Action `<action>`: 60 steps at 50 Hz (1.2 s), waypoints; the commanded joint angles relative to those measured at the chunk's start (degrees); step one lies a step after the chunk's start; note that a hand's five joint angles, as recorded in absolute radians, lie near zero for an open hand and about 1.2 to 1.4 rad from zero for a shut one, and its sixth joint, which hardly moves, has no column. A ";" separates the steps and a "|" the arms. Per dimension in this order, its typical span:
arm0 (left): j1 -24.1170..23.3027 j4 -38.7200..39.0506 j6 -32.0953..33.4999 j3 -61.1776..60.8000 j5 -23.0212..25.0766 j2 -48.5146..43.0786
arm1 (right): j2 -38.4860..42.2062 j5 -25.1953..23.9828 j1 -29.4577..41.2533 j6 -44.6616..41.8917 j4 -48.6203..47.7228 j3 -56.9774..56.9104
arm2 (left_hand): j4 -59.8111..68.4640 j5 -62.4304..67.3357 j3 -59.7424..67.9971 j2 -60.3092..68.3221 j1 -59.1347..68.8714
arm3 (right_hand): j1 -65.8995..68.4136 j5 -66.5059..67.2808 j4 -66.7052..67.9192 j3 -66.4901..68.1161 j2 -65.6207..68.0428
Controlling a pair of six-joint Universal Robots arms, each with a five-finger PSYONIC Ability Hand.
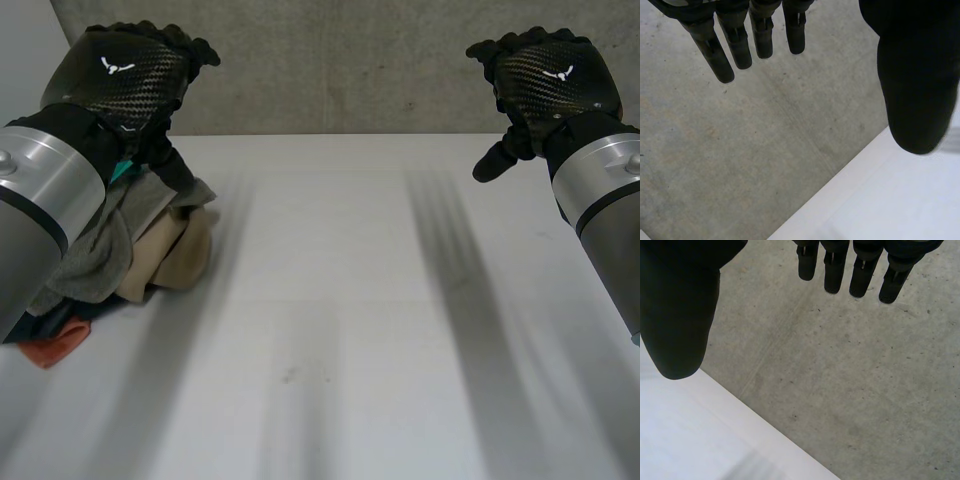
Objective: Fold the laundry.
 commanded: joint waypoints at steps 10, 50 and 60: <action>0.72 -1.05 1.58 0.63 -0.45 -0.04 | 0.10 0.02 0.07 -0.23 0.12 0.03 | -4.86 -4.42 -4.90 -4.77 -4.77 | -2.75 -3.82 -4.73 -4.69 -4.69; 18.24 13.89 -2.19 16.80 -6.43 -14.57 | -0.16 -0.94 -0.28 -0.76 -0.15 -0.14 | 64.76 65.20 64.72 64.85 64.84 | -2.75 -3.82 -4.73 -4.69 -4.69; 0.30 14.33 -9.66 21.55 -5.55 -7.78 | -0.87 -0.77 -0.72 -0.76 -0.15 -0.76 | 64.76 65.20 64.72 64.85 64.84 | -2.75 -3.82 -4.73 -4.69 -4.69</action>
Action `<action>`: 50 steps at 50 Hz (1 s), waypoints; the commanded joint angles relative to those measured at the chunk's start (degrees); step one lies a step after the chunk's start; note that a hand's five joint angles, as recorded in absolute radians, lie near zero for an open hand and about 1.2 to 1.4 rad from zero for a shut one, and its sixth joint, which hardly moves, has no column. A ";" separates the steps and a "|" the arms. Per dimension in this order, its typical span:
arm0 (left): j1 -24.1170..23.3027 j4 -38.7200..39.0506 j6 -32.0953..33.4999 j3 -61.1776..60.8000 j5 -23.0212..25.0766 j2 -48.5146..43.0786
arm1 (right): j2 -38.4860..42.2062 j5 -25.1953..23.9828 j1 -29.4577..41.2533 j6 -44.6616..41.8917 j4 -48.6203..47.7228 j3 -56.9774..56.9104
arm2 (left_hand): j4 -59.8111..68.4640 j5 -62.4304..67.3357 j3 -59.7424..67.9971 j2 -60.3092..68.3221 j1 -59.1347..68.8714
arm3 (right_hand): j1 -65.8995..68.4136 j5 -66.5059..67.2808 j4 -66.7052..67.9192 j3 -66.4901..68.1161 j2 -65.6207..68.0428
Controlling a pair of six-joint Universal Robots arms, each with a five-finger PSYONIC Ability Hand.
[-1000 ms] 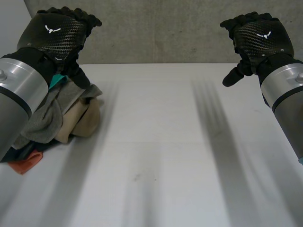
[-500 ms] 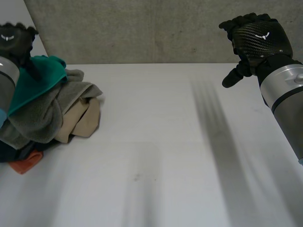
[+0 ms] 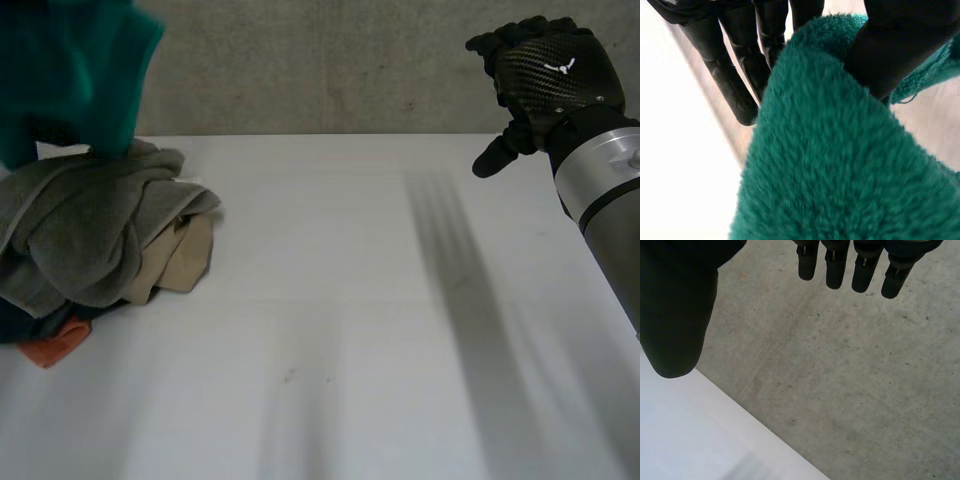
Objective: Fold the laundry.
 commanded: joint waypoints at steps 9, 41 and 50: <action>-23.35 -1.82 -7.90 -0.31 0.82 -4.79 | -1.29 0.12 -4.55 0.10 0.26 -1.10 | 11.40 14.35 12.02 11.54 16.28 | -2.71 -2.73 -1.94 -1.93 -1.99; -23.71 -7.80 -9.93 -31.60 -1.47 0.82 | 10.04 -3.48 -5.87 -21.78 21.71 -1.81 | -56.20 -53.25 -55.58 -56.05 -51.32 | -2.71 -2.73 -1.94 -1.93 -1.99; -19.76 -3.59 -9.93 -40.13 -1.29 -3.56 | 16.20 -12.26 -4.29 -21.61 15.83 2.49 | -52.52 -49.57 -51.90 -52.37 -47.64 | -0.61 -0.63 0.16 0.17 0.11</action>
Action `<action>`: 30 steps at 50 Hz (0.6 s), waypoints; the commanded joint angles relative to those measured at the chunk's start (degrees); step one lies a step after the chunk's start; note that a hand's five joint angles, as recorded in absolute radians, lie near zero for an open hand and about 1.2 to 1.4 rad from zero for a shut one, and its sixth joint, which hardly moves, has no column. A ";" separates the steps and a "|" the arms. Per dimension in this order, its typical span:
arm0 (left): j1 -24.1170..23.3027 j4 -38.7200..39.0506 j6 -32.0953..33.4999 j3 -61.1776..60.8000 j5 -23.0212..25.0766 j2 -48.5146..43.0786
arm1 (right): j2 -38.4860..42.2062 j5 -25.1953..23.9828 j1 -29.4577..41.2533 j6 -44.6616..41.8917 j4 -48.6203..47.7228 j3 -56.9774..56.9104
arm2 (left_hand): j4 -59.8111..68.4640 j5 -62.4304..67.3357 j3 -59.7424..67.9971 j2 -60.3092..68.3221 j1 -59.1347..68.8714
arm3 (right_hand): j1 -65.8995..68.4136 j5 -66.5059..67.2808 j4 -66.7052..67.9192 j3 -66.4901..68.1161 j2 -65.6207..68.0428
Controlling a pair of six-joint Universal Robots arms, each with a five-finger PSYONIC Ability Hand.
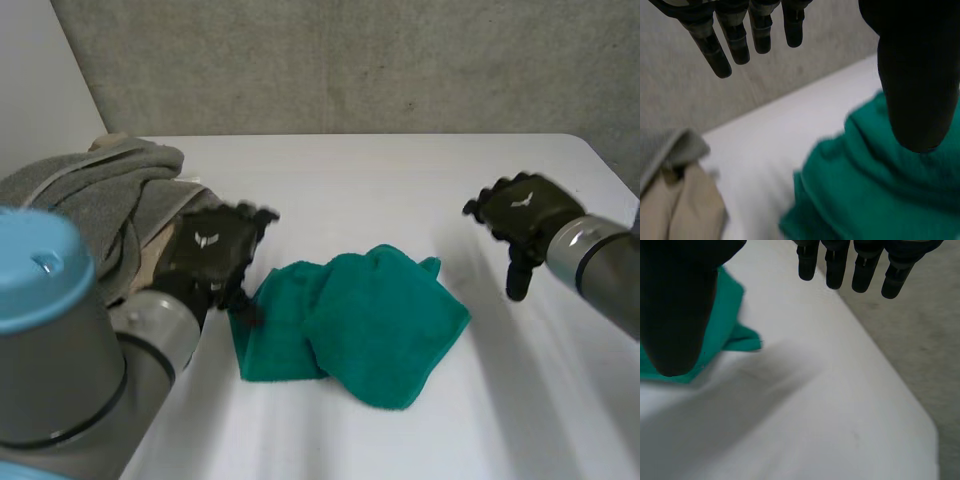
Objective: Fold the laundry.
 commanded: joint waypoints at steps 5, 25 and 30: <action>3.51 3.37 -0.12 -5.48 0.18 -8.14 | 4.94 -9.19 3.17 0.32 -13.62 7.49 | 5.67 4.67 5.23 5.36 6.45 | 1.41 1.37 2.18 2.19 2.13; 3.95 2.58 -1.17 -0.12 -0.08 -15.97 | 15.49 -9.98 7.39 -0.82 -28.85 7.41 | 13.58 12.58 13.14 13.27 14.36 | 67.22 67.17 67.98 68.00 67.93; 3.08 2.06 -1.00 2.25 -0.34 -17.46 | 14.61 -9.28 7.22 -0.82 -28.32 7.58 | 13.75 12.75 13.31 13.44 14.53 | 67.29 67.25 68.06 68.07 68.01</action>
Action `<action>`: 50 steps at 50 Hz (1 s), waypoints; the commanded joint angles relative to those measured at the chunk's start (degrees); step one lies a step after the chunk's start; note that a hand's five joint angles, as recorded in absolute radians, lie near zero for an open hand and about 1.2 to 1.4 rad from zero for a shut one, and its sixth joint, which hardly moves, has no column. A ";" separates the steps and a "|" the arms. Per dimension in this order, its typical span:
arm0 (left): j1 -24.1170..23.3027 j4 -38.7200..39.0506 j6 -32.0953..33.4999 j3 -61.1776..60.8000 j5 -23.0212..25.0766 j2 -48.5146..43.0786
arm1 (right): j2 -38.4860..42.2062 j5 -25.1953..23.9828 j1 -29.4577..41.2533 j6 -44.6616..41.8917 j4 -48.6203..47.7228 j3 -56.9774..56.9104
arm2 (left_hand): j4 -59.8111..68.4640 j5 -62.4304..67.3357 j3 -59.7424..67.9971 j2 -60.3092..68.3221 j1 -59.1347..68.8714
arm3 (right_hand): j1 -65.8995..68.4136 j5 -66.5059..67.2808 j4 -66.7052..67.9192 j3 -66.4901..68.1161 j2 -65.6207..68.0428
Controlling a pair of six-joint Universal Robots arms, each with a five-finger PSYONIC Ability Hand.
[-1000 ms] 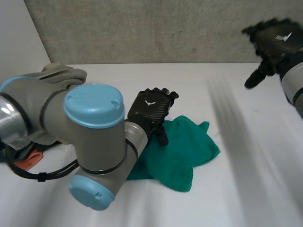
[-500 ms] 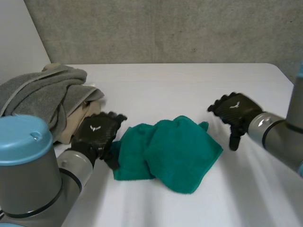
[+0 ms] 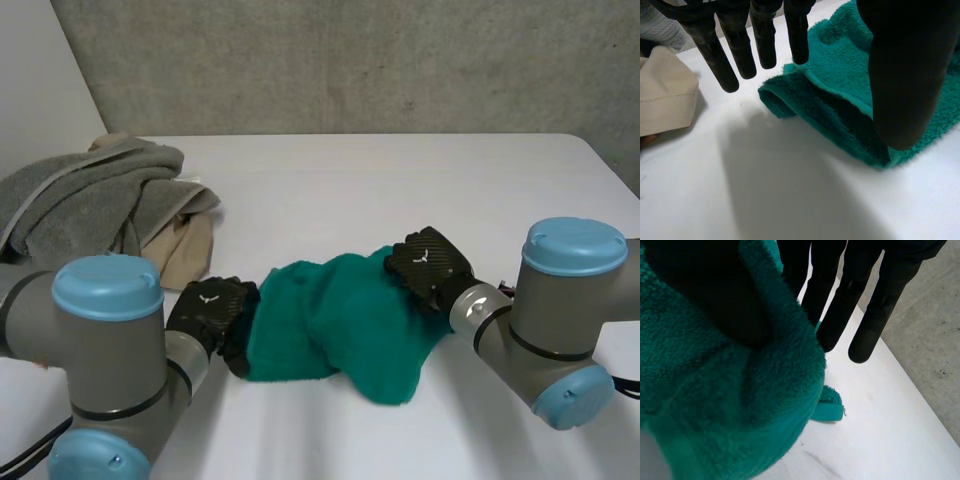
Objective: Fold the laundry.
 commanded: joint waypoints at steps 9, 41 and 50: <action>-2.43 -3.80 0.11 10.38 -0.48 -7.82 | -12.81 0.56 -0.85 0.13 8.85 3.74 | 7.47 7.28 7.57 7.55 7.72 | 16.25 14.47 13.39 13.60 13.14; -1.12 8.92 0.89 45.97 -1.01 -9.76 | -24.60 6.79 -3.84 8.29 5.45 -3.72 | 58.75 58.57 58.86 58.83 59.01 | 16.25 14.47 13.39 13.60 13.14; 0.12 17.56 5.11 46.96 0.13 -4.75 | -27.84 4.96 -2.26 8.92 0.86 2.14 | 58.75 58.57 58.86 58.83 59.01 | 16.25 14.47 13.39 13.60 13.14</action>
